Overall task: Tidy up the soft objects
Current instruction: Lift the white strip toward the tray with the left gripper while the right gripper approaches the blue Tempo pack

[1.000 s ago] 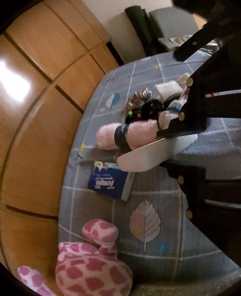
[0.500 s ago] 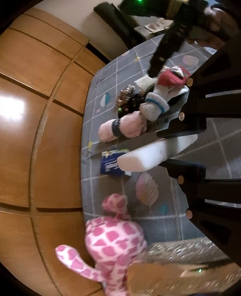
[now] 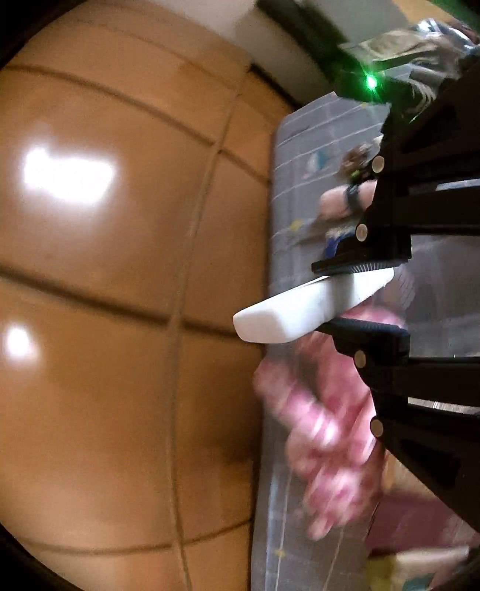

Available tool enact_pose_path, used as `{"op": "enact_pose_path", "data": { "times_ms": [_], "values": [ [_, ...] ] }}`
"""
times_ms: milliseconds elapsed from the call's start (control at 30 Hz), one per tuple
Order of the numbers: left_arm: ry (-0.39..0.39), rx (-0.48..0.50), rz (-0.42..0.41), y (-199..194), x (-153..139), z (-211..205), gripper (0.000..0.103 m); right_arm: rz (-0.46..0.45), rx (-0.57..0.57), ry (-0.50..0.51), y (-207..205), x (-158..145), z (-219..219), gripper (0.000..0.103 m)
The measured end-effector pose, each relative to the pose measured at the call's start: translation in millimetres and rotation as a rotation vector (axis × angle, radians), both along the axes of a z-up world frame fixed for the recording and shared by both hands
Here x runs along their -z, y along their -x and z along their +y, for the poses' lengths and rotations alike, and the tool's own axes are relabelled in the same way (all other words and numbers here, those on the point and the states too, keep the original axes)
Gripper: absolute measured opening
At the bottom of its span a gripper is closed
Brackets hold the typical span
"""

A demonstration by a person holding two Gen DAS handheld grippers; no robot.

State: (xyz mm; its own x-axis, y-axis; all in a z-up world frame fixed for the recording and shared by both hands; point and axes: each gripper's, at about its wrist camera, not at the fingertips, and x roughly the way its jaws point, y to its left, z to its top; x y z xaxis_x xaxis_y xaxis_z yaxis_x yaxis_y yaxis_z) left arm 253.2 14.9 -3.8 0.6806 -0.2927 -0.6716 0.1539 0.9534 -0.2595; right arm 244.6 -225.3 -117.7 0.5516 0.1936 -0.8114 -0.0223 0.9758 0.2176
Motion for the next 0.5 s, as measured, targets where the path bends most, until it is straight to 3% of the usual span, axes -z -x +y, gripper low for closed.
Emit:
{"op": "enact_pose_path", "data": {
  "times_ms": [267,500],
  "values": [
    [0.06,-0.225,-0.027,5.0,-20.6,121.2,0.022,0.084,0.065,0.033,-54.3,28.0,19.2,0.079],
    [0.049,-0.366,-0.053,64.2,-18.7,215.7,0.022,0.145,0.093,0.021,-75.6,42.4,26.8,0.079]
  ]
}}
